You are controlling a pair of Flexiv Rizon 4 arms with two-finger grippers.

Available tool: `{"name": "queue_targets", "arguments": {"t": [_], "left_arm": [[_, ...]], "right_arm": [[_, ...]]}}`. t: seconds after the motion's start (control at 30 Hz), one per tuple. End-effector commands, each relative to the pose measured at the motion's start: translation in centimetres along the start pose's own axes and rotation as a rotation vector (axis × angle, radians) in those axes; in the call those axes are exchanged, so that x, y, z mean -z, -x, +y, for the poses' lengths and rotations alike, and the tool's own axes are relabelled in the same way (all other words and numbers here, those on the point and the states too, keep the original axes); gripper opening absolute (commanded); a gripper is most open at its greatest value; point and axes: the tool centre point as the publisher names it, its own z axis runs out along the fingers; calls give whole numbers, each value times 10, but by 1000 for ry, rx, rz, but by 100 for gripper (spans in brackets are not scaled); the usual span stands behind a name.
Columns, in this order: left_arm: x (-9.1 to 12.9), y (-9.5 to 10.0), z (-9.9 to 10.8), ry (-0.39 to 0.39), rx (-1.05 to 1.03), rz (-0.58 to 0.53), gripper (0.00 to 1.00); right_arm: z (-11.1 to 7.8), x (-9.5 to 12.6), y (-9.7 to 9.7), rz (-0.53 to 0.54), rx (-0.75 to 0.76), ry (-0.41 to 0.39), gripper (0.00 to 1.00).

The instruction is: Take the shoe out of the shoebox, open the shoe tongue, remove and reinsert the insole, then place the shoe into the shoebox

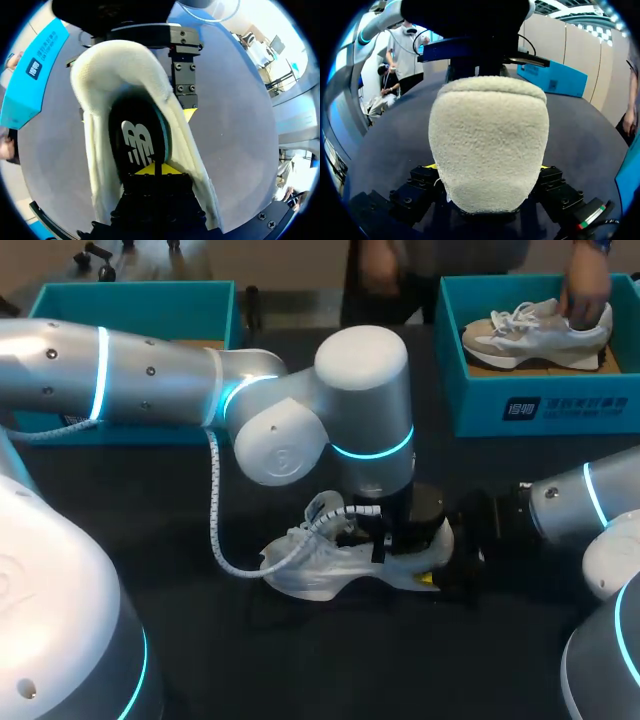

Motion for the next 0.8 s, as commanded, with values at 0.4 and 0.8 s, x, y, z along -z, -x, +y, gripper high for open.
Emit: {"name": "queue_targets", "arguments": {"t": [0.4, 0.8], "left_arm": [[46, -8, 9, -83, 14, 27, 0], [70, -14, 10, -152, 15, 16, 0]], "right_arm": [[1, 0, -1, -3, 1, -3, 0], [1, 0, -1, -3, 1, -3, 0]]}}
